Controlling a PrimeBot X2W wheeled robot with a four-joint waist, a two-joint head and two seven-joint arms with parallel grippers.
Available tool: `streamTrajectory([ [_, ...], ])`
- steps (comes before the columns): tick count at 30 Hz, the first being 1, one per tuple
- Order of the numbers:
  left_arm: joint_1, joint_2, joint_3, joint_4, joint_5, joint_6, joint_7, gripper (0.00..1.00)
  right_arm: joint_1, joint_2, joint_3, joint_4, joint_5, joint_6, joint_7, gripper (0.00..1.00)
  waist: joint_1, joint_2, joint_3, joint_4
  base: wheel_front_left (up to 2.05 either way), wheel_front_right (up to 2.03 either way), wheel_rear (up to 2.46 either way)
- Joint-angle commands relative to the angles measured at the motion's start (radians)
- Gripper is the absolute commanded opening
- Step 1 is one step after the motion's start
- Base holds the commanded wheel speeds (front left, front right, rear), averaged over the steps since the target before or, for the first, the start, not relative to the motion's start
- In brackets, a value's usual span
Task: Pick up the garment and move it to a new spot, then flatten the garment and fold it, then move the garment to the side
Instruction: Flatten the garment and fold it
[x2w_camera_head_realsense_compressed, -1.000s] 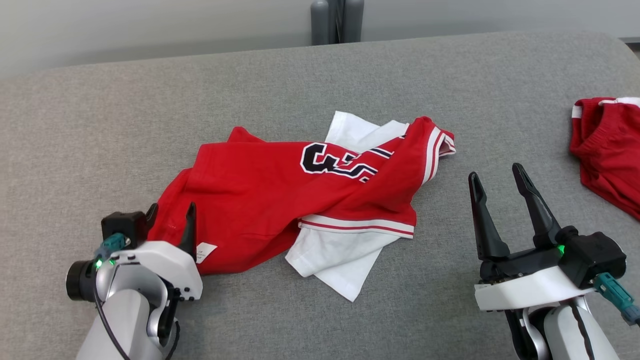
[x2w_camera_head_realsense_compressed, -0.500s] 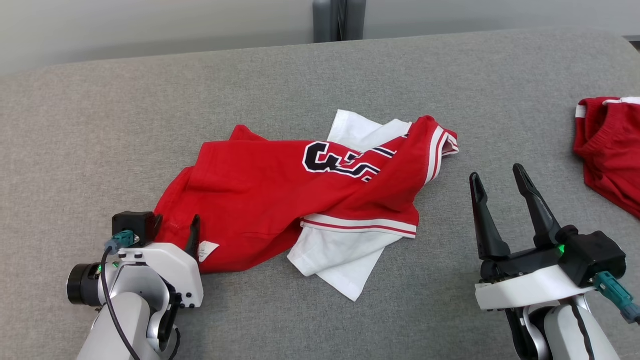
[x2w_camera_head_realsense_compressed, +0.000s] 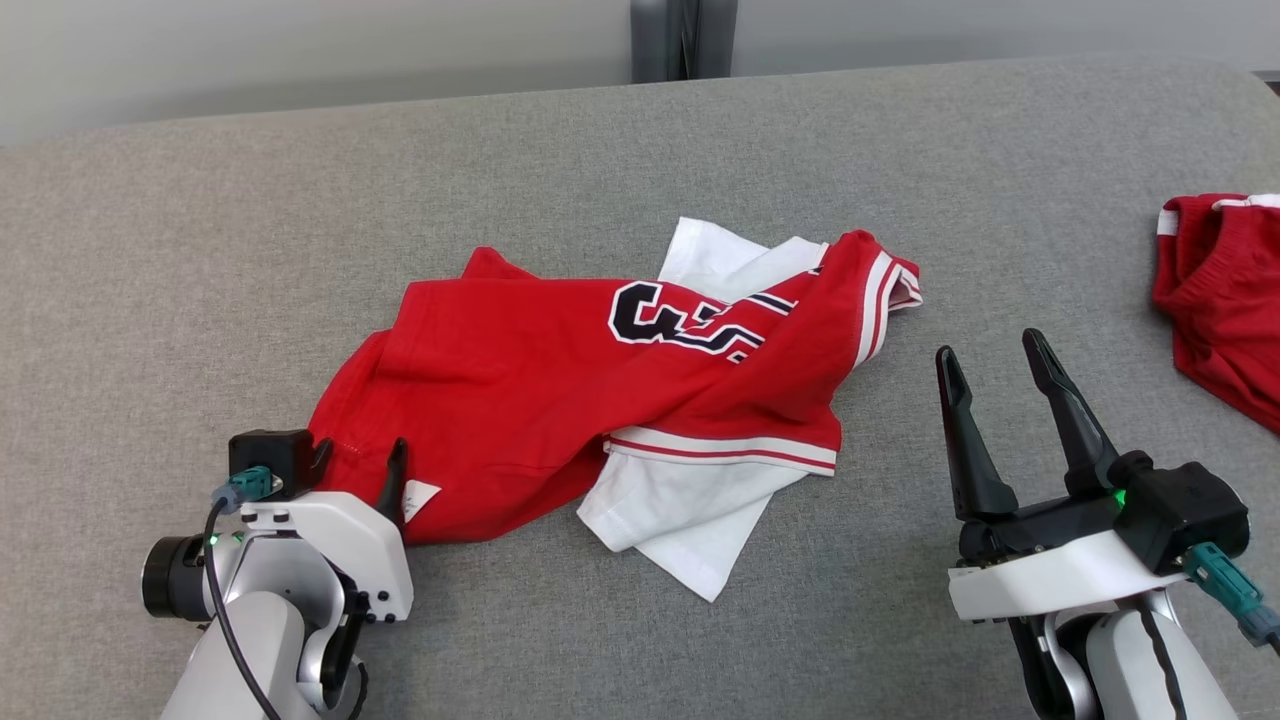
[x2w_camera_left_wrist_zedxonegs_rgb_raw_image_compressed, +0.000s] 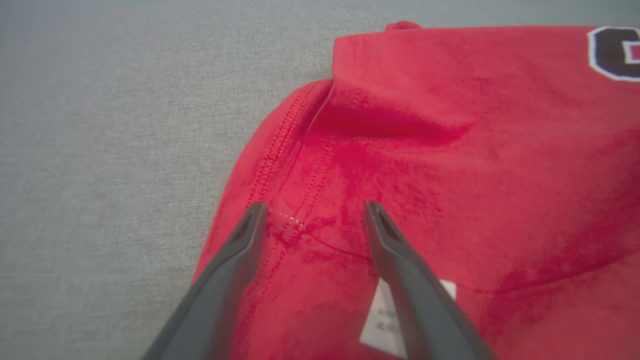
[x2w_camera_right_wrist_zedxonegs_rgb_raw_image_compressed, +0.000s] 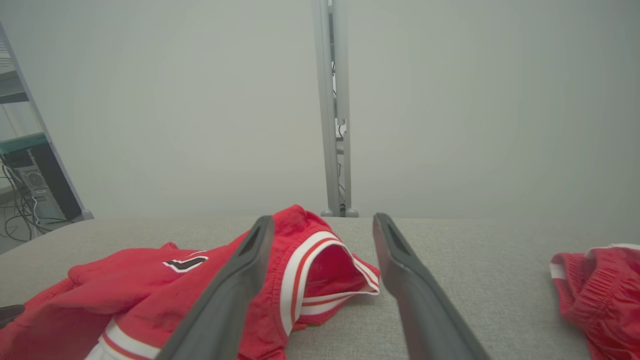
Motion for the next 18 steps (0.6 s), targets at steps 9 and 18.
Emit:
streamTrajectory([
  [9,-0.033,0.015,-0.003,0.041,-0.005,0.008,-0.016,1.00,-0.013,-0.006,-0.006,0.005,-0.002,0.000,-0.004,1.00,0.0000,0.0000,0.009,-0.001,0.00,0.00,0.00],
  [18,-0.052,0.012,-0.016,0.076,-0.013,-0.001,-0.027,1.00,-0.012,-0.006,-0.006,0.006,-0.001,0.000,-0.004,1.00,0.0000,0.0000,0.010,0.001,0.00,0.00,0.00],
])
